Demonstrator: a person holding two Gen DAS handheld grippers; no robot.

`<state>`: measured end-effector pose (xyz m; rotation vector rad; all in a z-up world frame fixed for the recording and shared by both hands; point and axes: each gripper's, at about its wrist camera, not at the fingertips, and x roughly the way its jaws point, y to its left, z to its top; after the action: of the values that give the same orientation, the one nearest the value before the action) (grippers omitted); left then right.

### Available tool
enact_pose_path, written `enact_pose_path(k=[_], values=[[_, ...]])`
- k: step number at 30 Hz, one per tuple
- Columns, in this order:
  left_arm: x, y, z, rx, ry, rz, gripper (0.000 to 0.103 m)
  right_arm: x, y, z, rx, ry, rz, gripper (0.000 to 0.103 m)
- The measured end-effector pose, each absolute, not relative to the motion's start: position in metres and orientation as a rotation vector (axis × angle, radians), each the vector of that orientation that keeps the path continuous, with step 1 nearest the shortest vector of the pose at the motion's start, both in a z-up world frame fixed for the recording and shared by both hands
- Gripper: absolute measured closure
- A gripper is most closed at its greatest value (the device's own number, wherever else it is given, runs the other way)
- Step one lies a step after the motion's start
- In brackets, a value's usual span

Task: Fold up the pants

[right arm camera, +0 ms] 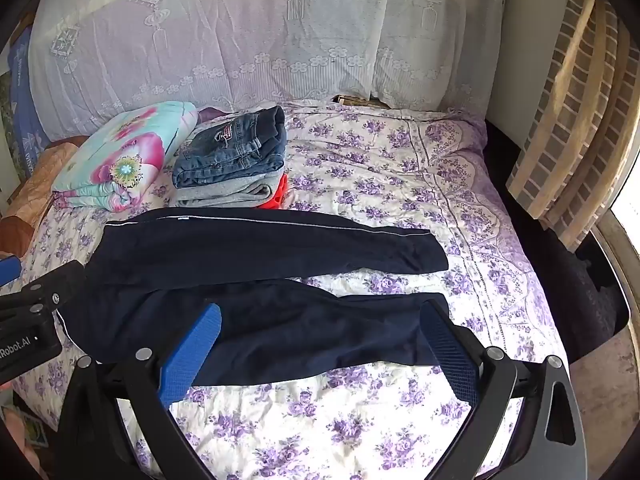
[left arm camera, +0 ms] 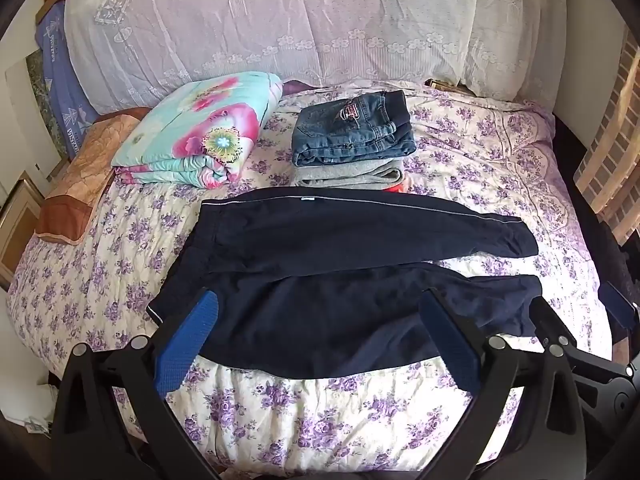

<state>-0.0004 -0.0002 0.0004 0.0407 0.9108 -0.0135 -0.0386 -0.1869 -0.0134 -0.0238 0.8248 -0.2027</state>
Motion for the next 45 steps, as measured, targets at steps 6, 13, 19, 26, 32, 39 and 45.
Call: enact_pose_path(k=[6, 13, 19, 26, 32, 39, 45], values=[[-0.0009, -0.0011, 0.0008, 0.042, 0.911, -0.010, 0.005, -0.0393, -0.1867, -0.0134, -0.023, 0.820, -0.205, 0.004], [-0.0004, -0.0004, 0.0003, 0.038, 0.915, -0.016, 0.005, -0.0392, -0.1869, -0.0145, -0.022, 0.823, -0.202, 0.003], [-0.0003, 0.0001, 0.0003, 0.035, 0.916, -0.015, 0.005, -0.0386, -0.1867, -0.0152, -0.021, 0.824, -0.202, 0.003], [-0.0002, 0.0001, 0.0002, 0.034, 0.918, -0.017, 0.005, -0.0374, -0.1858, -0.0153, -0.022, 0.825, -0.202, 0.003], [-0.0002, 0.0002, 0.0001, 0.032, 0.919, -0.018, 0.005, -0.0368, -0.1851, -0.0151, -0.023, 0.826, -0.203, 0.004], [-0.0003, 0.0002, 0.0002, 0.032, 0.920, -0.019, 0.005, -0.0370, -0.1847, -0.0146, -0.023, 0.826, -0.204, 0.003], [-0.0001, 0.0005, 0.0001, 0.029, 0.922, -0.017, 0.005, -0.0369, -0.1833, -0.0140, -0.027, 0.827, -0.202, 0.004]])
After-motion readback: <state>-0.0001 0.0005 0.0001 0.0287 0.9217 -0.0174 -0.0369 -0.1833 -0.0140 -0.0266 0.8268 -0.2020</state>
